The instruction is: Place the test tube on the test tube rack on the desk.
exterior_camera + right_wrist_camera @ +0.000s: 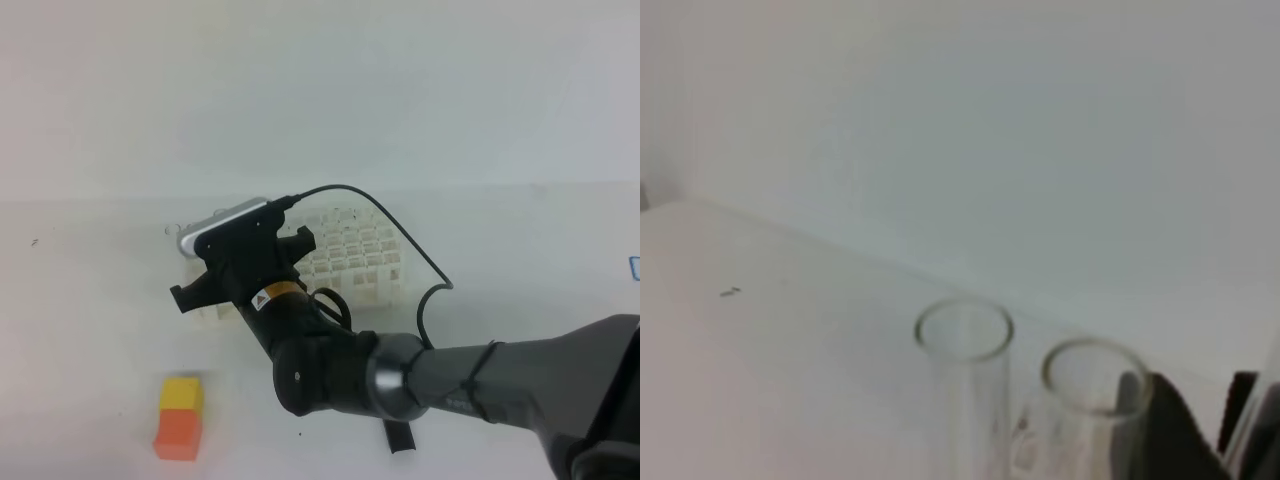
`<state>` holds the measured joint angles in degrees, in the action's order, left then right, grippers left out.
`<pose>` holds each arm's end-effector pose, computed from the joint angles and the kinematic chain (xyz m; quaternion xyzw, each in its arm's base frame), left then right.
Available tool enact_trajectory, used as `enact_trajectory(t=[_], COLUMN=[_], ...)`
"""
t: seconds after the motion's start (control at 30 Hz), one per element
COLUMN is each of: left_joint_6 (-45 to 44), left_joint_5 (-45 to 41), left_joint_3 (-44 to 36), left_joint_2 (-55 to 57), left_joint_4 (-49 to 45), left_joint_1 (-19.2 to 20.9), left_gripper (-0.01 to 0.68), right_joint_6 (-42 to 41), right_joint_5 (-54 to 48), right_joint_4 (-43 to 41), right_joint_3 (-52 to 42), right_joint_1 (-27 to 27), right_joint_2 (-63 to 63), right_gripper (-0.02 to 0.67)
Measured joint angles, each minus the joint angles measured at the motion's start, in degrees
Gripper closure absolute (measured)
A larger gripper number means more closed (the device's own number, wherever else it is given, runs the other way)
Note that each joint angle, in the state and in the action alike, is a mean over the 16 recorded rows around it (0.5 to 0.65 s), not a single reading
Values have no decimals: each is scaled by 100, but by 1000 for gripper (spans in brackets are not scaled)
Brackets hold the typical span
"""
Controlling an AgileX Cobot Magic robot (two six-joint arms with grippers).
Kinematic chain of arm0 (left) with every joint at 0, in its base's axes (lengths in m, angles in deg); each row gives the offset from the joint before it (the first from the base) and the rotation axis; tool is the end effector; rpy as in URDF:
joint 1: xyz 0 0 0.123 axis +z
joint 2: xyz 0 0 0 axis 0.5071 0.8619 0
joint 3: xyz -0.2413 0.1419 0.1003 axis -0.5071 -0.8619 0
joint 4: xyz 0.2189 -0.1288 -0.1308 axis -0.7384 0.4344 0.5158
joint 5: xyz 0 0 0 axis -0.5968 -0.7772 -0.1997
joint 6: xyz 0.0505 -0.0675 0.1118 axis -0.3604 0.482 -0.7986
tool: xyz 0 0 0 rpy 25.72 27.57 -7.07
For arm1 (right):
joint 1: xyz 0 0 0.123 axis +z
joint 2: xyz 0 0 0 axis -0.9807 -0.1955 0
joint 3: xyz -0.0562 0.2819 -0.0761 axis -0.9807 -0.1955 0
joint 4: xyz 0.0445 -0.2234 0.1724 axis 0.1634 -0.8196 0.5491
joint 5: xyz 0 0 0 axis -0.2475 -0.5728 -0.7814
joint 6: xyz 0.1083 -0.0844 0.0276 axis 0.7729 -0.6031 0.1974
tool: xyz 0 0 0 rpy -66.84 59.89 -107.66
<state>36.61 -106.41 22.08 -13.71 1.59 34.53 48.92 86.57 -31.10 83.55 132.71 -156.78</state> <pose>0.1207 0.0184 0.1605 -0.0845 0.7882 0.0226 0.6092 0.3959 0.4436 0.1305 -0.2034 0.6963 0.1500 0.6718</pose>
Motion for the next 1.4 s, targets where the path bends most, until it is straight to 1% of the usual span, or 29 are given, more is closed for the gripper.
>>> enact_trajectory(t=[0.6,0.73,0.87,1.23,1.4], left_joint_6=[-2,-2,-2,-2,-2], left_joint_5=[11,17,17,17,11], left_joint_3=[11,0,0,-11,0], left_joint_2=[8,0,0,-8,0], left_joint_4=[1,0,0,-1,0], left_joint_1=[1,0,0,-1,0], left_gripper=[674,674,674,673,673], right_joint_6=[-115,-115,-117,-124,-125], right_joint_5=[-195,-269,-347,-464,-466], right_joint_4=[16,31,61,139,148], right_joint_3=[-6,-6,-6,-6,-6], right_joint_1=[0,0,0,0,0], right_joint_2=[109,112,110,93,87], right_gripper=[486,474,436,282,250])
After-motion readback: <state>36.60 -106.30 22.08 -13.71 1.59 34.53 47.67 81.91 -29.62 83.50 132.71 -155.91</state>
